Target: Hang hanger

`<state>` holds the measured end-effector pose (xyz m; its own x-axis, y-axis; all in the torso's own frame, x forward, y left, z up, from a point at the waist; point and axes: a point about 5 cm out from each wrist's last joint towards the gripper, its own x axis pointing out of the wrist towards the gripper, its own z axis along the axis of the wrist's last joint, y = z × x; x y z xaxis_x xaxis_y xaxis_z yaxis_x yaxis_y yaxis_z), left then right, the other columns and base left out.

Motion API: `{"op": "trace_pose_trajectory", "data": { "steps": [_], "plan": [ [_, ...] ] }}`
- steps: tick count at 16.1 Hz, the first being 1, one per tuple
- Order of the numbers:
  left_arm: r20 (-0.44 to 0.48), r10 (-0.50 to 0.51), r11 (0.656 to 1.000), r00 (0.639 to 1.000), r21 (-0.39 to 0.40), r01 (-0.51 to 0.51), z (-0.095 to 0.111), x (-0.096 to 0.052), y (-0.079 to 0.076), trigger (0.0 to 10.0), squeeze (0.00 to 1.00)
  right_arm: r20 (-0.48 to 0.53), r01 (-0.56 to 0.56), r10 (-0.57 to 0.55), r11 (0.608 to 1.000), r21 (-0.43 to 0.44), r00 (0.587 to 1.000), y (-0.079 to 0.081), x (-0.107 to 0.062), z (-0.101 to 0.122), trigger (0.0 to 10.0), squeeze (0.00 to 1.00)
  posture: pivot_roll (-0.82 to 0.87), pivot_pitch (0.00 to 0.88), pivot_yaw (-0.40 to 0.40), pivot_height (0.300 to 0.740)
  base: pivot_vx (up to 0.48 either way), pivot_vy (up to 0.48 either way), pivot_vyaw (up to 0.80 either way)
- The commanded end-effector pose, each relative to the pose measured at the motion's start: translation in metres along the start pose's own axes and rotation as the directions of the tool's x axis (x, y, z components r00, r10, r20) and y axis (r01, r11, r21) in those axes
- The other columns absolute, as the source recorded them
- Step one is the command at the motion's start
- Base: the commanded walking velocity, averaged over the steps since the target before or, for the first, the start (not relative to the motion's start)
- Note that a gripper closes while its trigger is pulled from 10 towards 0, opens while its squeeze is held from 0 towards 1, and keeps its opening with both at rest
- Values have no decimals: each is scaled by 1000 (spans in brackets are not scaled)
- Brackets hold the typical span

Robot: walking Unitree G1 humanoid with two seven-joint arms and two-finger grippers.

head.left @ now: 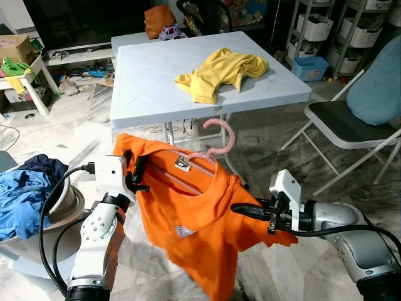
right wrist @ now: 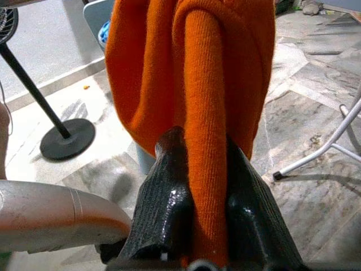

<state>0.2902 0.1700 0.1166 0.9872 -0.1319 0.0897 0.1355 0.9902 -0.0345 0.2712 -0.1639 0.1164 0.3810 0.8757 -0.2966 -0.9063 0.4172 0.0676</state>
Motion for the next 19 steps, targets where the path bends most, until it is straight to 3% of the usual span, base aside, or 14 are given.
{"op": "trace_pose_trajectory", "data": {
  "steps": [1,4,7,12,14,16,19],
  "plan": [
    [11,-7,1000,1000,-4,7,2,2,1,0,0,19,-9,10,998,-55,1000,1,2,9,10000,0,-15,0,46,740,0,0,0],
    [13,-39,999,999,-22,39,1,0,-1,0,0,62,49,-46,998,-47,997,-6,5,12,10000,0,-15,0,46,740,0,0,0],
    [-5,19,999,1000,-49,-20,-3,-1,13,0,0,44,58,-55,997,-60,997,-7,3,10,10000,0,-12,0,46,740,0,0,0],
    [2,21,998,1000,-51,-21,-2,0,14,0,0,40,79,-76,994,-79,996,-7,5,9,10000,0,-13,0,47,740,0,0,0],
    [10,39,998,999,-41,-39,1,0,20,0,0,13,89,-89,991,-95,996,-9,3,5,10000,0,-16,0,47,740,0,0,0],
    [57,57,998,997,-11,-56,15,4,24,0,0,-87,154,-170,973,-174,982,-19,-2,-7,10000,0,-11,0,44,740,0,0,0],
    [113,122,991,986,33,-127,34,11,43,0,0,-159,173,-214,956,-239,964,-25,-14,-16,10000,0,-11,0,45,740,0,0,0]
  ]
}}
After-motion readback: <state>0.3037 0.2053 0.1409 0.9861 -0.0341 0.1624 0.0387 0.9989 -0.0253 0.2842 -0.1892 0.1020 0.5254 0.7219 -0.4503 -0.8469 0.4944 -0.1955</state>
